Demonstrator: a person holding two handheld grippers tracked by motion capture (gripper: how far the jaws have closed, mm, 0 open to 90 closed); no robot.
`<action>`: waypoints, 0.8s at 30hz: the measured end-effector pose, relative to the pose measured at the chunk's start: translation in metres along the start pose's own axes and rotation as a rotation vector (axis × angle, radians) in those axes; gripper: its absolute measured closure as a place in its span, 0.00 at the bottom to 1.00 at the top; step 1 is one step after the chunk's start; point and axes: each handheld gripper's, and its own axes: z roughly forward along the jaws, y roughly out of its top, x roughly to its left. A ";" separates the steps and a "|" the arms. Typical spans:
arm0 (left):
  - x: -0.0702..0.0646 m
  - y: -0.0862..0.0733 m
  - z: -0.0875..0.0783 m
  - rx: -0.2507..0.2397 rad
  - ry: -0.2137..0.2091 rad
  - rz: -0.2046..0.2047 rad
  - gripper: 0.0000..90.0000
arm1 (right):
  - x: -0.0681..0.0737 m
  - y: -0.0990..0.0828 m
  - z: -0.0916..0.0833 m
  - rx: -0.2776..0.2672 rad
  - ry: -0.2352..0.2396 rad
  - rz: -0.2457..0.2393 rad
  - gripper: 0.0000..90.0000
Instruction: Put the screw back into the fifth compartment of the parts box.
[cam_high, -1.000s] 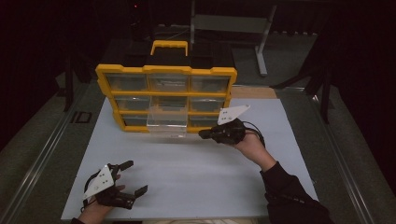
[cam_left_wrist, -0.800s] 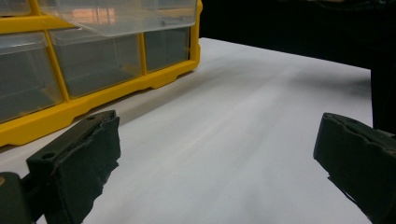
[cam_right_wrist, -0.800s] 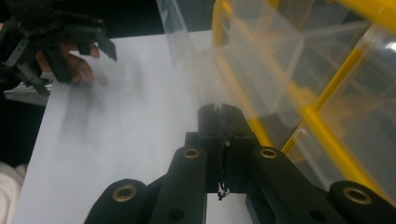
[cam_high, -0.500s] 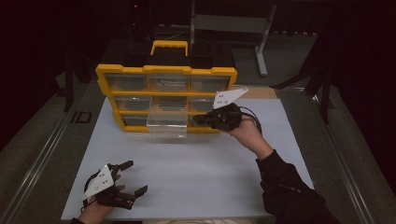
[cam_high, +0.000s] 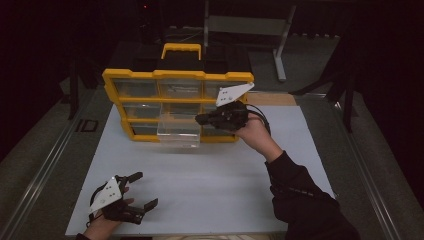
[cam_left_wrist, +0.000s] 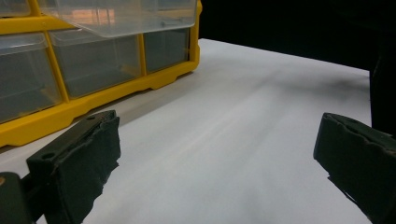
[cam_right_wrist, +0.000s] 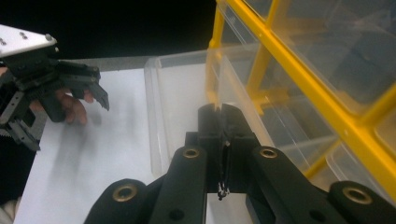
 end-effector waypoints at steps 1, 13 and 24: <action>0.000 0.000 0.000 0.000 0.000 0.000 0.02 | 0.000 0.002 0.002 -0.001 0.003 -0.001 0.98; 0.000 0.000 0.000 -0.001 -0.002 0.001 0.02 | 0.000 0.013 0.019 -0.001 0.023 -0.009 0.98; 0.000 0.000 0.000 -0.002 -0.002 0.001 0.02 | 0.002 0.016 0.038 0.009 0.049 -0.001 0.98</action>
